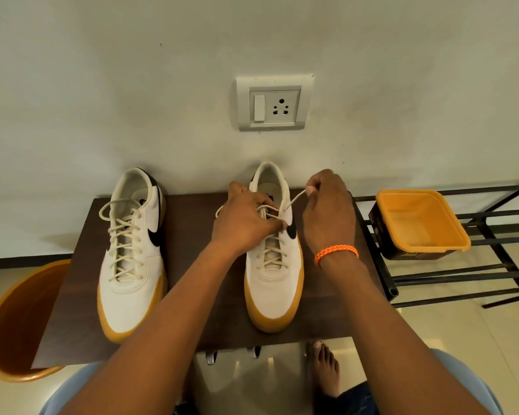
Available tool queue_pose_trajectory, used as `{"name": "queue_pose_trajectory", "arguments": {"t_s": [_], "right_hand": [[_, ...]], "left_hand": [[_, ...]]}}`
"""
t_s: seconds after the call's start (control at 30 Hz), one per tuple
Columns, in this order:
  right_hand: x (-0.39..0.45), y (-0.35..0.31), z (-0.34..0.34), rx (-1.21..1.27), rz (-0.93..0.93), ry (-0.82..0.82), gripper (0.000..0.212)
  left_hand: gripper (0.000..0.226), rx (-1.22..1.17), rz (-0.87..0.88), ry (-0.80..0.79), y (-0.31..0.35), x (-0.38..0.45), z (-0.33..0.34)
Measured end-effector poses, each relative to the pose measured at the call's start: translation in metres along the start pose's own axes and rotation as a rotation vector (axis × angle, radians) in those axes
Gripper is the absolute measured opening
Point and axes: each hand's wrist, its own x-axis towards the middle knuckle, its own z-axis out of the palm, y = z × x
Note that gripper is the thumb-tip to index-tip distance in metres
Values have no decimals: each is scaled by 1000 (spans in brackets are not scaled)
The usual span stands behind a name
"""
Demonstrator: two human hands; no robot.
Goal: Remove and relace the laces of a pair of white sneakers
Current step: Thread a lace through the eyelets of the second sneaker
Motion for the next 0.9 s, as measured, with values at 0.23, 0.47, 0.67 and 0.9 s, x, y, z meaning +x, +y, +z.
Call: {"name": "queue_pose_trajectory", "arguments": {"t_s": [0.23, 0.47, 0.67, 0.9], "right_hand": [[-2, 7, 12, 381, 252, -216, 3], [-6, 3, 8, 224, 147, -140, 10], [3, 10, -2, 298, 191, -253, 7], [-9, 2, 14, 231, 112, -217, 12]], "left_hand": [[41, -29, 6, 6, -3, 2, -1], [47, 45, 0, 13, -4, 3, -3], [49, 87, 45, 62, -4, 2, -3], [27, 100, 186, 44, -6, 5, 2]]}}
